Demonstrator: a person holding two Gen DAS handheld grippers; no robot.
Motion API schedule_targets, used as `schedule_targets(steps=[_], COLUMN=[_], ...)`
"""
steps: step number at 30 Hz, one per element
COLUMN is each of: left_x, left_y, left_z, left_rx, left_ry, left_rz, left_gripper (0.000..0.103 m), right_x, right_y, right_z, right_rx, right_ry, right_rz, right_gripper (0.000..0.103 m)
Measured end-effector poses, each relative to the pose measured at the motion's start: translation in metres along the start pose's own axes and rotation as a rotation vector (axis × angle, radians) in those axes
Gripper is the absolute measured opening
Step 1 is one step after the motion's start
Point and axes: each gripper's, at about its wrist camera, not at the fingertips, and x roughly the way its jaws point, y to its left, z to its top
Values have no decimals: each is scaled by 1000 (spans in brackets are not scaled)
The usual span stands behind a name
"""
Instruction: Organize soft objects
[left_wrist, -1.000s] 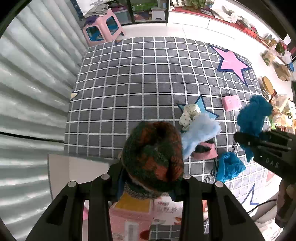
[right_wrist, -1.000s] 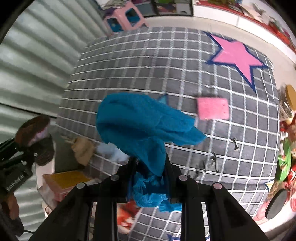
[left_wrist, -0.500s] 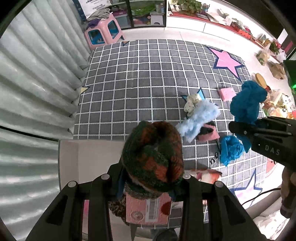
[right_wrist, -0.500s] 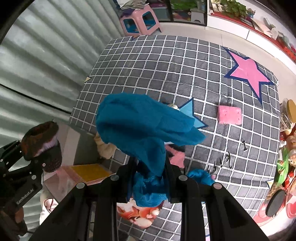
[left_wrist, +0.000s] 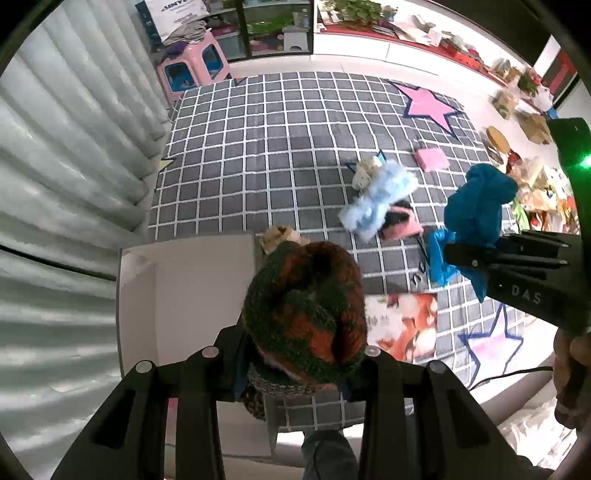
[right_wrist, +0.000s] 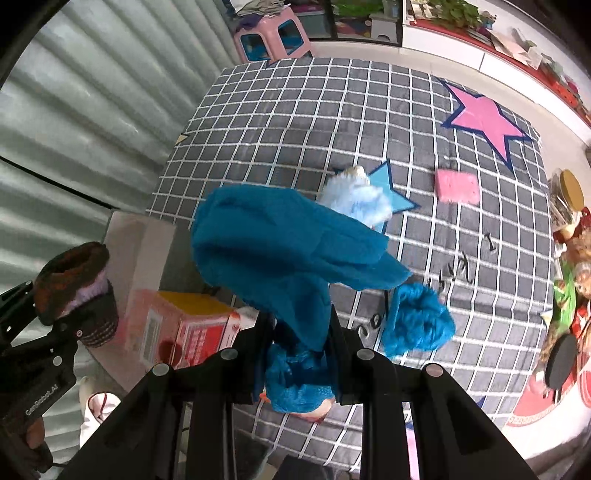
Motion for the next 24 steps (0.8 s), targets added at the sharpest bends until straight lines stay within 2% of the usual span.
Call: schedule_targets(steps=[13, 24], left_x=[-1, -6], left_y=[5, 41], left_z=[-56, -84], left_rx=[25, -66], left_ry=[31, 23], left_rz=[-25, -26], left_gripper=[40, 40], right_x=[5, 10], right_y=[35, 90], right_z=[-51, -65], right_rx=[5, -81], right_ry=[41, 69], right_rz=[16, 33], right_gripper=[28, 28])
